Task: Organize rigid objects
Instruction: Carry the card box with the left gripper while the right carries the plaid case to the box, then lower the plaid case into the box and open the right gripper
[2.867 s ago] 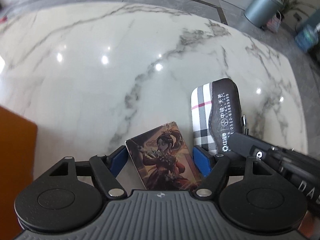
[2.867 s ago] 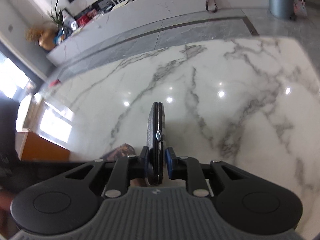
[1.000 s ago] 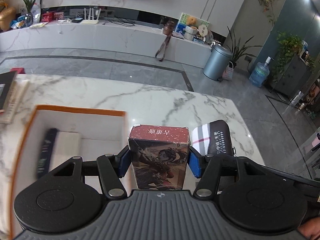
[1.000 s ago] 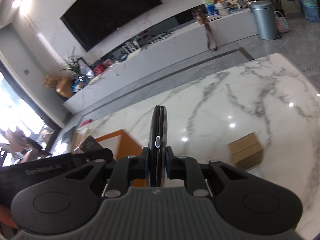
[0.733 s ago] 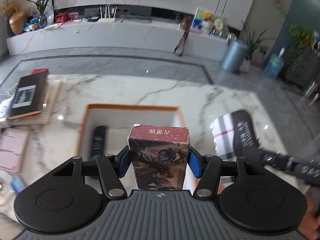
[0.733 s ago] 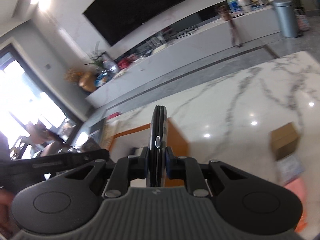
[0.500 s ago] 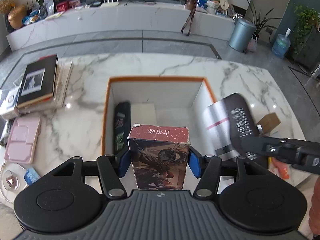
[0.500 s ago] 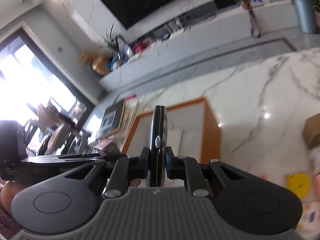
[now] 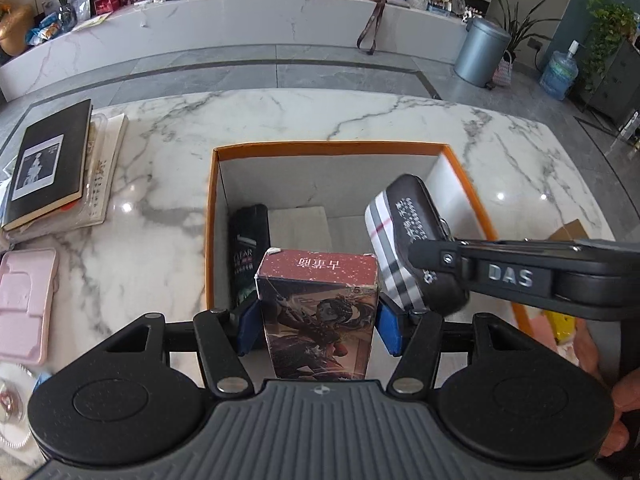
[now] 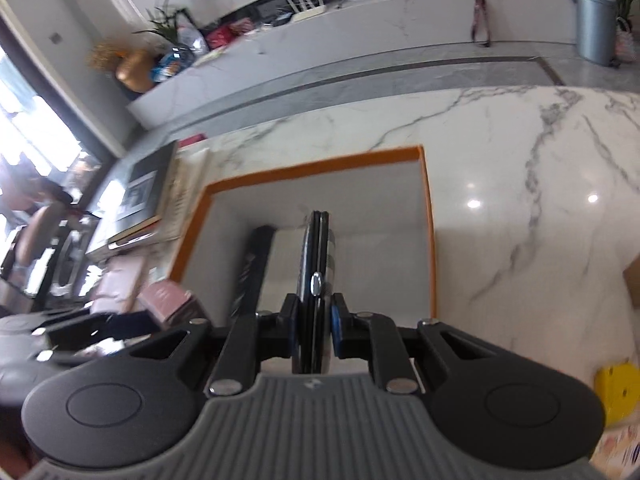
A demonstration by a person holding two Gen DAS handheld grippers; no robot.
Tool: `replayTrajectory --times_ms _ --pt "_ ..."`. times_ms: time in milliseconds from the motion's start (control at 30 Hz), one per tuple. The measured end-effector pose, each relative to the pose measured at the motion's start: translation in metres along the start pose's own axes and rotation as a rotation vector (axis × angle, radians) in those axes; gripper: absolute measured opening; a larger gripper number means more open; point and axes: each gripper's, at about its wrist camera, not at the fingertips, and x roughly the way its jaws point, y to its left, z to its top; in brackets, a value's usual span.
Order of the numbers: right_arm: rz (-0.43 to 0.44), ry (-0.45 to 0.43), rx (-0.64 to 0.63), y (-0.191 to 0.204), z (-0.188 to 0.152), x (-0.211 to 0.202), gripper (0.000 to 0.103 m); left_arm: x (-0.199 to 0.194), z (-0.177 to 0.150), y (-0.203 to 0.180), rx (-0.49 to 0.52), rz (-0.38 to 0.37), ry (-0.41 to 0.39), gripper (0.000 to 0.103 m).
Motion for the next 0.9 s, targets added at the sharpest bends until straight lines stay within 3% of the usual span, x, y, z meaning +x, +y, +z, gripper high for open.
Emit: replayTrajectory --times_ms 267,633,900 --pt "-0.08 0.062 -0.019 0.005 0.015 0.047 0.017 0.026 0.017 0.002 0.055 0.023 0.035 0.067" --pt "-0.069 0.155 0.019 -0.006 0.02 0.087 0.018 0.037 0.021 0.006 0.084 0.02 0.049 0.067" --pt "-0.1 0.241 -0.171 0.007 0.027 0.089 0.023 0.033 0.017 0.007 0.082 0.009 0.039 0.067"
